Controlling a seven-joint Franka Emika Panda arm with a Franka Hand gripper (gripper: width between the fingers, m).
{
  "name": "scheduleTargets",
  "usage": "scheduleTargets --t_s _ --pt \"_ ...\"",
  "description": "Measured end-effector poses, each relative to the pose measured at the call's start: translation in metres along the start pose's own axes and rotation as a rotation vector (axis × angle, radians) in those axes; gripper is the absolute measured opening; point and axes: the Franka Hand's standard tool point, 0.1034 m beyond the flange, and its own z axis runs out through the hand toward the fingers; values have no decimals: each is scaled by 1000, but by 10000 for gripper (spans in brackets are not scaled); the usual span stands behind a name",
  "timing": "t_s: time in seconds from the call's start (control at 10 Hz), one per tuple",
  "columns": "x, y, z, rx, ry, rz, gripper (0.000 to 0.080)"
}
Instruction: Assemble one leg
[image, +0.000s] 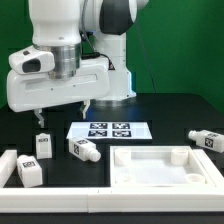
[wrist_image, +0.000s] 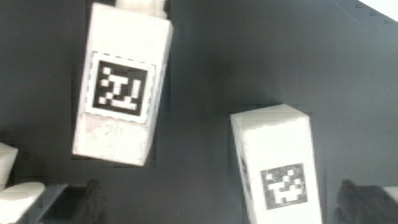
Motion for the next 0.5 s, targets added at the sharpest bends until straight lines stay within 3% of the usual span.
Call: scheduleTargets --t_s 0.2,0.3,0.4,0.5 --pt "-1 1 1 2 -2 5 649" --pt "-7 15 0 16 -36 56 649" --pt "-6 38 -8 2 -50 97 649" --pt "-7 52 -10 -10 -46 110 649"
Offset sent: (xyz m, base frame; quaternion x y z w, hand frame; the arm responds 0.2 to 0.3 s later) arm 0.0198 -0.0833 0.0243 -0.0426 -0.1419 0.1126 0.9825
